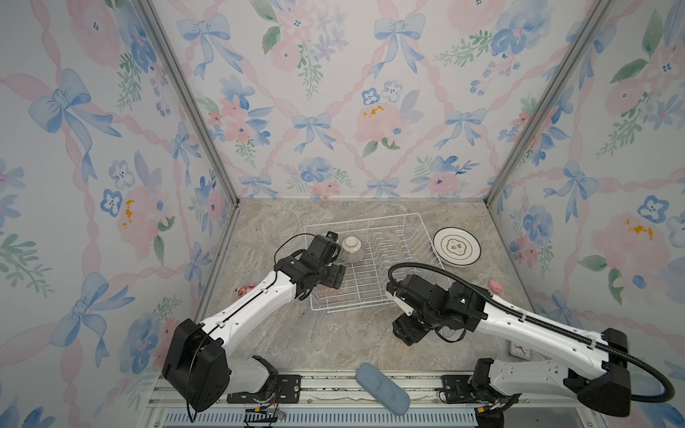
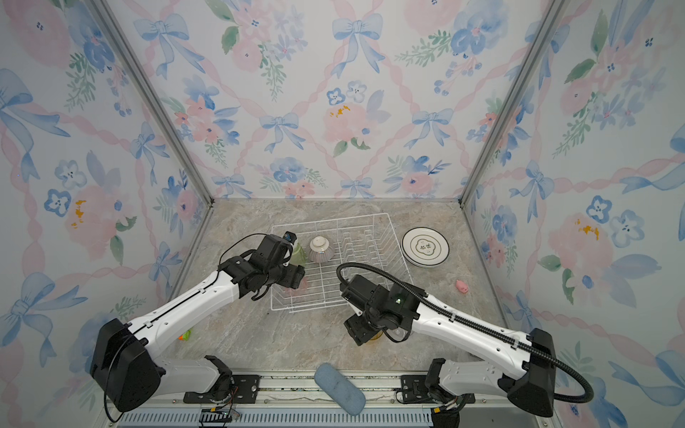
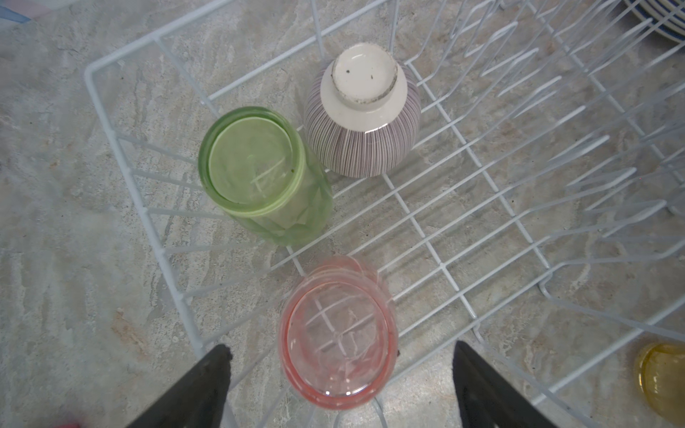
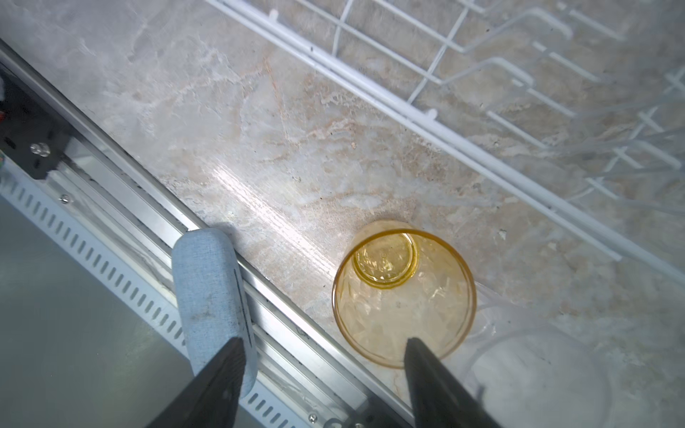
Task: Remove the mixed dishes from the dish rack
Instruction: 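Set the yellow glass upright on the table beside the clear glass, open right gripper, then grip and lift the pink glass with the left gripper while the right gripper returns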
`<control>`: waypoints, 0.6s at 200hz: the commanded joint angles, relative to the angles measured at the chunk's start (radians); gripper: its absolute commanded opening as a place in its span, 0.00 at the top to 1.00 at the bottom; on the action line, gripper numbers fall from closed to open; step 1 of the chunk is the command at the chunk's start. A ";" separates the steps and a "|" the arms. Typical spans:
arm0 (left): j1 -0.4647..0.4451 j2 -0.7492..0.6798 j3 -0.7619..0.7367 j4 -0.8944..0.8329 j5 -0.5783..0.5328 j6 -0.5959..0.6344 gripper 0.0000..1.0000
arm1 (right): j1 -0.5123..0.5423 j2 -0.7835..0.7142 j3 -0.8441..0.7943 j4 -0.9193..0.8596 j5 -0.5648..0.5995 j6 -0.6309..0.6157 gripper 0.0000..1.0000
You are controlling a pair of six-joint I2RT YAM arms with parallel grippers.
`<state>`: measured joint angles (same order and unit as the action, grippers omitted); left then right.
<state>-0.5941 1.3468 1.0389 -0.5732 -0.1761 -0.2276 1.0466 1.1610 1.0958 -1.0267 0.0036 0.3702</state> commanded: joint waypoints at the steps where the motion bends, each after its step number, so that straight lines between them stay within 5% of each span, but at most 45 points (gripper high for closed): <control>1: 0.022 0.040 0.029 -0.042 0.044 0.004 0.11 | -0.038 -0.059 0.021 0.017 -0.028 0.000 0.27; 120: 0.064 0.191 0.071 -0.061 0.102 0.008 0.14 | -0.132 -0.082 -0.025 0.092 -0.056 -0.024 0.26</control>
<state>-0.5369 1.5169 1.0893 -0.6048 -0.0845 -0.2279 0.9356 1.0782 1.0889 -0.9485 -0.0334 0.3618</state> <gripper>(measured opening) 0.871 0.735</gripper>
